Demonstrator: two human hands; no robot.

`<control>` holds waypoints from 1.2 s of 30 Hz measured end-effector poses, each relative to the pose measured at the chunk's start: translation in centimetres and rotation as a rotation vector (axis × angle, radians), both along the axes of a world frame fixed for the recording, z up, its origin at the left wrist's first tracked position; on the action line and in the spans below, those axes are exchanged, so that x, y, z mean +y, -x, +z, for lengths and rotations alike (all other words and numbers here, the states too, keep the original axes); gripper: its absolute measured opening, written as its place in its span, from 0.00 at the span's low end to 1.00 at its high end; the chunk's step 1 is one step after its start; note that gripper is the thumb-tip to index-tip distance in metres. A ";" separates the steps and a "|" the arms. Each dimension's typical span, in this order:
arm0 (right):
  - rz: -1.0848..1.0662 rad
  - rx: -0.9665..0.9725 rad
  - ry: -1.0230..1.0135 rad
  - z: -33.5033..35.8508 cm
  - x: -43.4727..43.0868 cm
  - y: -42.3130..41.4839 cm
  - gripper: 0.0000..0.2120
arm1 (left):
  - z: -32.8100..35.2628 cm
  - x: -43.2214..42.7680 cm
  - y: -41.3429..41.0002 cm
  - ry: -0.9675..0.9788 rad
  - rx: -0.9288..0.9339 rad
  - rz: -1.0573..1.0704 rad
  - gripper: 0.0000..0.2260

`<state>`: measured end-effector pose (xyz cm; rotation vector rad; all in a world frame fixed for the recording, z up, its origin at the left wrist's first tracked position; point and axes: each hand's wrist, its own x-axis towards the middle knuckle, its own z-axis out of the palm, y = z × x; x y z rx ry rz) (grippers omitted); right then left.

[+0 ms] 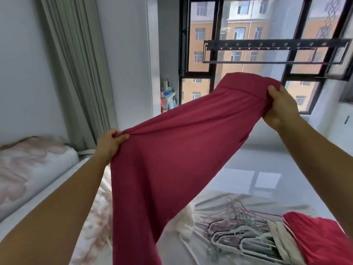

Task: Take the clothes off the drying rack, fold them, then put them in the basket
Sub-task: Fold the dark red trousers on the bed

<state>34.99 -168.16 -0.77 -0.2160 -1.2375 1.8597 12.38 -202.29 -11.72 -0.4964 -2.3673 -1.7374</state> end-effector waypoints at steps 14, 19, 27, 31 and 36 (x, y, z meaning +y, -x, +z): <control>0.278 0.028 -0.139 -0.2 -4.3 -2.6 0.14 | -3.3 -8.5 -7.0 -0.018 -0.195 -0.169 0.06; 0.432 -0.120 -0.280 -2.8 -6.7 -8.2 0.16 | -11.9 -10.2 -17.0 -0.014 -0.385 -0.210 0.02; 0.571 -0.346 -0.233 -13.6 -10.4 -14.8 0.12 | -27.6 -12.3 -33.3 0.040 -0.718 -0.136 0.02; 0.606 -0.427 -0.198 -20.2 -11.7 -15.5 0.37 | -33.7 -14.0 -38.4 0.047 -0.847 -0.070 0.03; 0.633 -0.502 -0.151 -27.8 -13.2 -11.9 0.36 | -39.1 -15.1 -40.2 0.059 -0.930 -0.045 0.13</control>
